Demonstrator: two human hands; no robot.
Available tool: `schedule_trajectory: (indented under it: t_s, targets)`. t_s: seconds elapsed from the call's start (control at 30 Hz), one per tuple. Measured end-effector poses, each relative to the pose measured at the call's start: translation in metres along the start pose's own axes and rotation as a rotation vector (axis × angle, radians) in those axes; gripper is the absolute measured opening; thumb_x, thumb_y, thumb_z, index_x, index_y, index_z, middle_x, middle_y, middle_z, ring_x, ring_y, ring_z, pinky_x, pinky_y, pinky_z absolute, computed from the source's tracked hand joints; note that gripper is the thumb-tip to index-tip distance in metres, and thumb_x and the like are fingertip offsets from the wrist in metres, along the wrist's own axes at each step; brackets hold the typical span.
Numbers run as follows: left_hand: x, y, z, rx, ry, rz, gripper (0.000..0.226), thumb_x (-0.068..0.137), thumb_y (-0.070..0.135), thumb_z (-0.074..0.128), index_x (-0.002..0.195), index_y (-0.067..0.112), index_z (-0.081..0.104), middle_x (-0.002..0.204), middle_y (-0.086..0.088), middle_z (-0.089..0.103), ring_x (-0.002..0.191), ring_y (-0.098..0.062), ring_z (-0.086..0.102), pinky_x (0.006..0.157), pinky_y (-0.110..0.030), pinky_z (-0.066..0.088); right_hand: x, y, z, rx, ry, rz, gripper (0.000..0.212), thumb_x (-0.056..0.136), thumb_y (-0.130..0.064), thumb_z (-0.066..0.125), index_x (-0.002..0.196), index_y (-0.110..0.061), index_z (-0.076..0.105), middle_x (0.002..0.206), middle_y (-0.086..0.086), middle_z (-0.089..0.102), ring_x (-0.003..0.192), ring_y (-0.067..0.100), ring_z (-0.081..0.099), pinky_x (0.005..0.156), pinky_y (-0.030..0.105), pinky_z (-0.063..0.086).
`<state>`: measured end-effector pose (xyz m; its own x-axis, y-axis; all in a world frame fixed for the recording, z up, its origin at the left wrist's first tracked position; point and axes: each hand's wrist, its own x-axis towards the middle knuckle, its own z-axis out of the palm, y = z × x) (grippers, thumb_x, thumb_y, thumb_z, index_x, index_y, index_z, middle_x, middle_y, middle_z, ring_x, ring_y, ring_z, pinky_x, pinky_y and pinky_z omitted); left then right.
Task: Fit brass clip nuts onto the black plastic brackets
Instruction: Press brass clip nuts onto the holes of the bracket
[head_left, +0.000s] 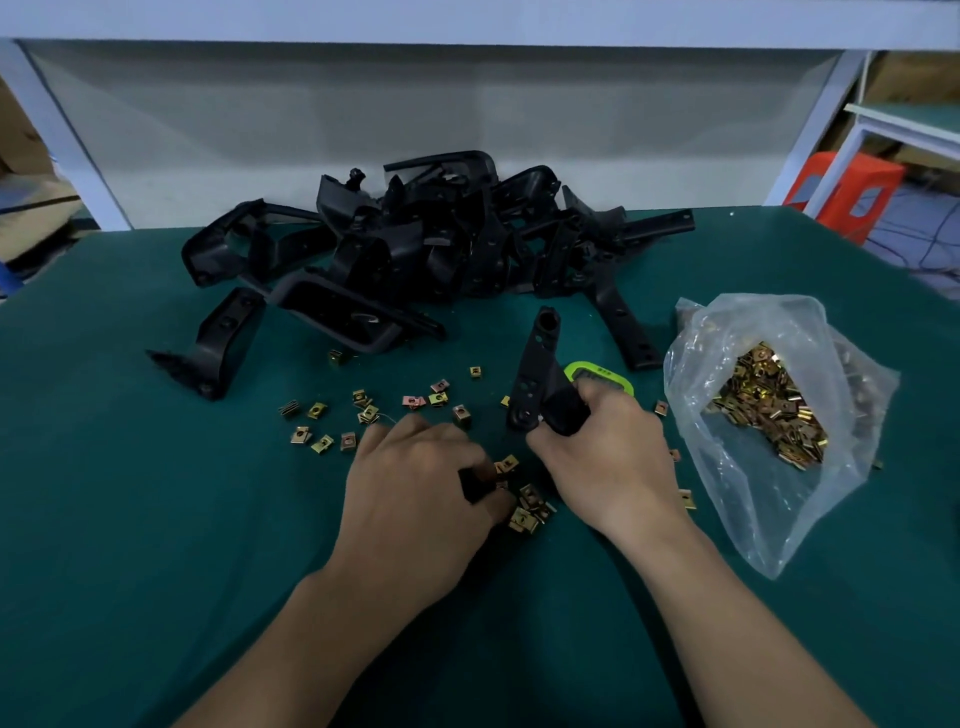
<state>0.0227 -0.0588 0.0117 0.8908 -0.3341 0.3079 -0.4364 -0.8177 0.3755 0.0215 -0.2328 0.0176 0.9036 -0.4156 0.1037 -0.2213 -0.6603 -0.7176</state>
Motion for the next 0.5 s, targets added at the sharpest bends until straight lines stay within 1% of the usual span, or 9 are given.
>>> schedule_trajectory:
  t_s: [0.1,0.13,0.2,0.3,0.33,0.37,0.43,0.47,0.5]
  targets:
    - [-0.003,0.006,0.001,-0.106,-0.015,-0.043,0.012,0.078,0.042,0.081,0.084,0.035,0.074,0.09,0.022,0.067,0.093,-0.004,0.049,0.085,-0.028,0.031,0.0,0.0,0.001,0.003,0.0,-0.003,0.021,0.077,-0.042,0.074,0.072,-0.029,0.059,0.064,-0.01,0.064,0.066,0.016,0.063,0.065,0.038,0.056]
    - [-0.004,0.006,0.001,-0.159,-0.007,-0.068,0.012,0.077,0.037,0.082,0.082,0.035,0.072,0.088,0.024,0.065,0.091,-0.001,0.047,0.085,-0.028,0.033,0.0,0.0,0.0,0.004,-0.003,-0.002,0.02,0.077,-0.042,0.074,0.073,-0.029,0.059,0.064,-0.01,0.065,0.067,0.016,0.063,0.066,0.038,0.056]
    - [-0.006,0.007,0.0,-0.243,0.001,-0.118,0.019,0.077,0.028,0.082,0.078,0.037,0.066,0.081,0.026,0.06,0.089,-0.001,0.048,0.083,-0.03,0.039,0.0,0.0,0.0,0.007,-0.005,-0.004,0.019,0.077,-0.042,0.073,0.075,-0.029,0.06,0.066,-0.01,0.066,0.069,0.016,0.064,0.066,0.037,0.056]
    - [-0.007,0.006,0.0,-0.273,-0.001,-0.206,0.017,0.084,0.031,0.076,0.08,0.038,0.061,0.083,0.02,0.06,0.081,-0.006,0.058,0.078,-0.033,0.048,0.0,0.0,-0.003,-0.015,0.002,-0.019,0.019,0.079,-0.043,0.073,0.077,-0.029,0.06,0.067,-0.011,0.066,0.069,0.014,0.063,0.062,0.033,0.053]
    - [-0.006,0.006,0.0,-0.301,0.019,-0.227,0.016,0.086,0.03,0.073,0.081,0.037,0.059,0.084,0.019,0.063,0.078,-0.006,0.059,0.077,-0.031,0.048,0.0,0.0,-0.004,-0.037,0.001,-0.032,0.019,0.079,-0.043,0.073,0.079,-0.03,0.06,0.068,-0.011,0.066,0.069,0.015,0.062,0.061,0.033,0.052]
    - [-0.004,0.004,-0.001,-0.349,0.049,-0.243,0.017,0.088,0.028,0.072,0.081,0.036,0.058,0.084,0.019,0.066,0.076,-0.005,0.06,0.075,-0.025,0.047,-0.001,0.001,-0.006,-0.071,0.0,-0.049,0.019,0.08,-0.043,0.073,0.083,-0.03,0.059,0.071,-0.011,0.066,0.07,0.017,0.062,0.061,0.033,0.051]
    - [0.001,0.0,-0.005,-0.494,0.084,-0.284,0.019,0.088,0.021,0.07,0.08,0.033,0.059,0.084,0.019,0.07,0.078,-0.001,0.062,0.067,-0.012,0.043,-0.003,0.0,-0.008,-0.149,-0.001,-0.099,0.021,0.08,-0.042,0.071,0.085,-0.031,0.054,0.074,-0.009,0.064,0.073,0.024,0.061,0.063,0.035,0.051]
    - [0.004,-0.004,-0.007,-0.565,0.088,-0.31,0.02,0.087,0.018,0.071,0.078,0.031,0.06,0.08,0.018,0.071,0.074,-0.001,0.063,0.063,-0.011,0.043,-0.006,-0.001,-0.007,-0.178,-0.003,-0.132,0.021,0.079,-0.041,0.07,0.085,-0.032,0.052,0.074,-0.008,0.063,0.072,0.026,0.061,0.063,0.036,0.05]
    - [0.006,-0.007,-0.008,-0.626,0.086,-0.338,0.02,0.086,0.016,0.071,0.076,0.03,0.061,0.074,0.014,0.071,0.065,-0.002,0.062,0.059,-0.013,0.044,-0.008,-0.001,-0.006,-0.205,-0.007,-0.166,0.022,0.079,-0.041,0.07,0.086,-0.032,0.052,0.074,-0.007,0.062,0.072,0.029,0.06,0.062,0.036,0.049]
